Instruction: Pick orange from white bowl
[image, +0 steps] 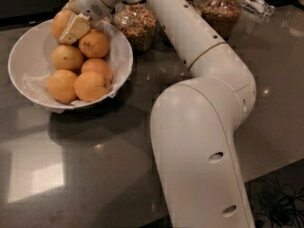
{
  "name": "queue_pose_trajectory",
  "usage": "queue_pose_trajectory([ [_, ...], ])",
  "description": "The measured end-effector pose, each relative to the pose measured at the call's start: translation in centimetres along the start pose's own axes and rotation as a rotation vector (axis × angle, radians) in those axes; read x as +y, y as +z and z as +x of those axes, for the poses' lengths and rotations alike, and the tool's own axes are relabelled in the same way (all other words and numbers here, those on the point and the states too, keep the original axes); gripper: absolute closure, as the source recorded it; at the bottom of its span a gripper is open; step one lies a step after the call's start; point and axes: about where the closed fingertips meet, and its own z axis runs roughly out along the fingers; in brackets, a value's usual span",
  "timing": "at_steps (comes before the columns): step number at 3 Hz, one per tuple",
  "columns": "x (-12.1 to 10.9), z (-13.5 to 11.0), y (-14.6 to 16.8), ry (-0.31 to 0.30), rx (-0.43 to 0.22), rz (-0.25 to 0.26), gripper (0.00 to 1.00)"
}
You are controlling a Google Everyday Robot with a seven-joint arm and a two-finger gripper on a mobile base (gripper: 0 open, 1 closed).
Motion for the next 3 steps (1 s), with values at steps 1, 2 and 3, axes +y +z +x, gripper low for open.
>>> queue_pose_trajectory([
  [1, 0.2, -0.5, -0.2, 0.009, -0.073, -0.013, 1.0],
  [2, 0.3, -3.1, -3.3, -0.036, -0.175, 0.0, 1.0],
  [3, 0.0, -5.2, -6.9, -0.087, -0.223, 0.043, 1.0],
])
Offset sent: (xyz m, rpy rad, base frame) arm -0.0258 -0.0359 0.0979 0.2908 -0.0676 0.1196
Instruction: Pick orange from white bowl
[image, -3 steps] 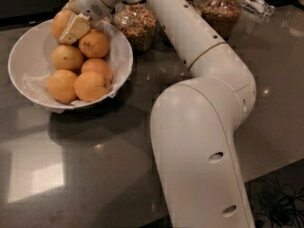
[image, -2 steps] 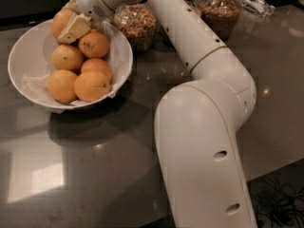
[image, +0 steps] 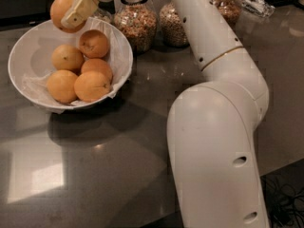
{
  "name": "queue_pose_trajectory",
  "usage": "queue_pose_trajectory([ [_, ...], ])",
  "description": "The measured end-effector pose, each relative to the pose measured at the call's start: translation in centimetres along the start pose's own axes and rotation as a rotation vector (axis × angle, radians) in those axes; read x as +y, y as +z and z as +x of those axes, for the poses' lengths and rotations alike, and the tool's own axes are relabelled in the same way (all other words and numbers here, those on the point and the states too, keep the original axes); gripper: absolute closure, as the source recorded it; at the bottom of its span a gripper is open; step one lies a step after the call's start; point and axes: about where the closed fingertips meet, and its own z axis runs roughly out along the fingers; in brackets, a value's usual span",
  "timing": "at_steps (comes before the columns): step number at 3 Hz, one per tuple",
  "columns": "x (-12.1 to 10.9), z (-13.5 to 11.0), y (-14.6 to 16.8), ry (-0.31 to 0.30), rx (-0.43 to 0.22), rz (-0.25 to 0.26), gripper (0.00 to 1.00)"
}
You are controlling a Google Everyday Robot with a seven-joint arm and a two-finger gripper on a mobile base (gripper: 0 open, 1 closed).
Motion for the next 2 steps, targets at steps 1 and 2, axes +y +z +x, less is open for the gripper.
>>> queue_pose_trajectory([
  [1, -0.6, -2.05, -2.91, -0.035, -0.043, 0.042, 1.0],
  [2, -0.6, -2.05, -2.91, -0.035, -0.043, 0.042, 1.0],
])
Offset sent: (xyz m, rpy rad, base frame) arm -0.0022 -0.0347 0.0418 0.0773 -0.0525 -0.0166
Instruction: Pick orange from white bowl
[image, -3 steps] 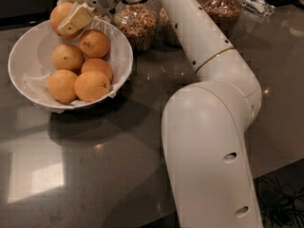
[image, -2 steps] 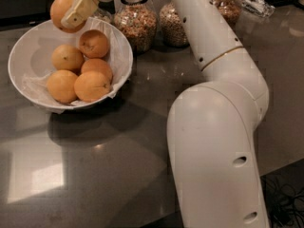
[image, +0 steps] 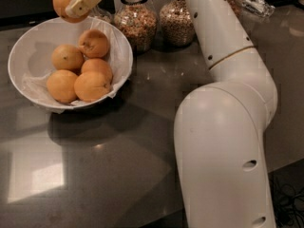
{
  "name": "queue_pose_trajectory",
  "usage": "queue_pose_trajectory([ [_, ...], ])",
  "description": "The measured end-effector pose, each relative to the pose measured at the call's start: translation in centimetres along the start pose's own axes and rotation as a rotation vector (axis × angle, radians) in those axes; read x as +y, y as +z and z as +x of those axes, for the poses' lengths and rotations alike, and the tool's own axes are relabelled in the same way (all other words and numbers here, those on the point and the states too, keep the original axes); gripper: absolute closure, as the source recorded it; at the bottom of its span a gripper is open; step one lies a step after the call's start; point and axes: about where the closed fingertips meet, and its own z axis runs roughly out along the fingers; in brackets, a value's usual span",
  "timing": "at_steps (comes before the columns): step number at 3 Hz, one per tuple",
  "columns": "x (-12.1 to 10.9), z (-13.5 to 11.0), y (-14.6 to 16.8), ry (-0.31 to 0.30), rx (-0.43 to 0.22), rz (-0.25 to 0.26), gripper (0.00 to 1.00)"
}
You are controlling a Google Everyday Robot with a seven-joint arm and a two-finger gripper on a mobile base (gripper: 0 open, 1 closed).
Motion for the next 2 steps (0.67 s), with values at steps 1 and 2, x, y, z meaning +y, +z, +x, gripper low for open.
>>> queue_pose_trajectory([
  [1, 1.8, 0.1, 0.1, 0.038, -0.002, -0.044, 1.0],
  [2, 4.4, 0.0, -0.8, 0.092, -0.019, -0.068, 1.0],
])
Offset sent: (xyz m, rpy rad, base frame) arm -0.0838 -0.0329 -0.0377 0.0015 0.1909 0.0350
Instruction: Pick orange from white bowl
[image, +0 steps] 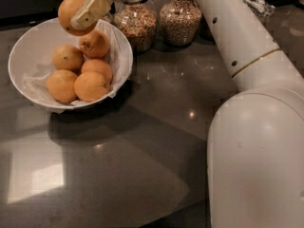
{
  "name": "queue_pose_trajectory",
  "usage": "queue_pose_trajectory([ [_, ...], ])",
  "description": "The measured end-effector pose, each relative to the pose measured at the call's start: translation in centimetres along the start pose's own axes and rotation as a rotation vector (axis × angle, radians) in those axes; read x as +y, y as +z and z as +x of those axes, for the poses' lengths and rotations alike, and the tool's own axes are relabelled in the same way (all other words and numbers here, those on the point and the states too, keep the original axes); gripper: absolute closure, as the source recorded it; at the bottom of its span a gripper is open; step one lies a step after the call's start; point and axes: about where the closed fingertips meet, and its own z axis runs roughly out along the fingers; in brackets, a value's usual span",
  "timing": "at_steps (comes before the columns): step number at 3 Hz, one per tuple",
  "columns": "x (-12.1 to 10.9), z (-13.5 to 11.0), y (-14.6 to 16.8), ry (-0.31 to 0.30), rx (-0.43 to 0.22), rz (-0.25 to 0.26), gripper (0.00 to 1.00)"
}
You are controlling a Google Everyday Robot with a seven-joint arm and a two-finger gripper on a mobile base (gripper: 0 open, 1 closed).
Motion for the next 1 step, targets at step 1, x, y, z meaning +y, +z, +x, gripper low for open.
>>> queue_pose_trajectory([
  [1, 0.68, 0.92, 0.76, 0.015, 0.009, -0.021, 1.0],
])
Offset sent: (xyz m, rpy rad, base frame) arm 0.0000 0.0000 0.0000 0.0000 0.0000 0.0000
